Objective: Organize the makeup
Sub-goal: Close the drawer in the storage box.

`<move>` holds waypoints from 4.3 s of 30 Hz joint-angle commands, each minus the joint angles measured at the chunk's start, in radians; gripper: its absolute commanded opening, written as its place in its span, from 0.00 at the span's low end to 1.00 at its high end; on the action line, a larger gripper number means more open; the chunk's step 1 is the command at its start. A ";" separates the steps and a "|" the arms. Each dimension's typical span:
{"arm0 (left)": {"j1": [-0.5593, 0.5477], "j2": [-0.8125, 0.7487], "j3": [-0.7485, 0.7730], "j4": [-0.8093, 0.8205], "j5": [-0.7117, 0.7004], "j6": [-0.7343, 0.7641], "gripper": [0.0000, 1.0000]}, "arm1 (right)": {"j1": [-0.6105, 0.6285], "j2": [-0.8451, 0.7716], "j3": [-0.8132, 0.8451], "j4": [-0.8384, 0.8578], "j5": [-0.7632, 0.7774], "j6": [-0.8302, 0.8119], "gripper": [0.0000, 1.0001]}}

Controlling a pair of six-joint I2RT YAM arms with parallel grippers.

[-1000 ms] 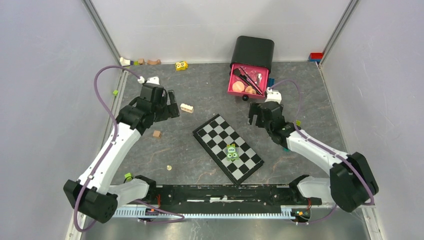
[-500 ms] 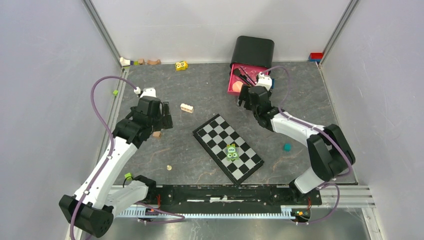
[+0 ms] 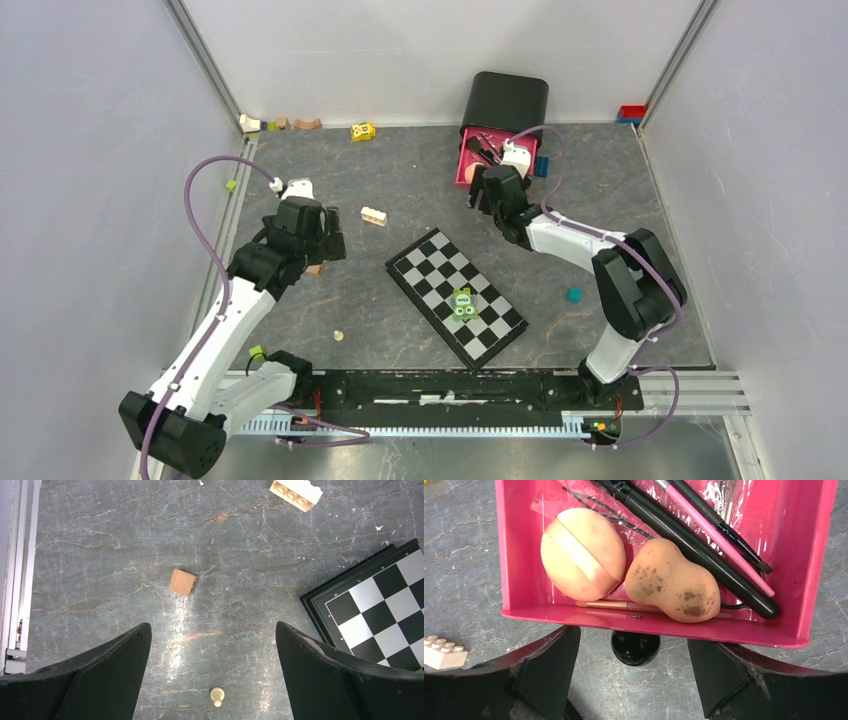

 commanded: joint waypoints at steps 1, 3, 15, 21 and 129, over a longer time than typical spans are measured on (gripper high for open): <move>0.004 -0.005 -0.006 0.048 -0.018 0.047 1.00 | -0.001 0.027 0.053 0.041 0.036 -0.020 0.83; 0.005 -0.009 -0.007 0.052 -0.020 0.047 1.00 | 0.001 0.030 0.049 0.061 0.047 -0.026 0.79; 0.005 -0.013 -0.010 0.057 -0.017 0.049 1.00 | 0.001 0.044 0.055 0.112 0.084 -0.077 0.53; 0.004 -0.009 -0.011 0.060 -0.009 0.050 1.00 | 0.002 0.032 0.060 0.128 0.079 -0.093 0.30; 0.013 0.026 -0.010 0.061 0.000 0.059 1.00 | -0.209 -0.065 0.206 0.108 -0.163 -0.257 0.89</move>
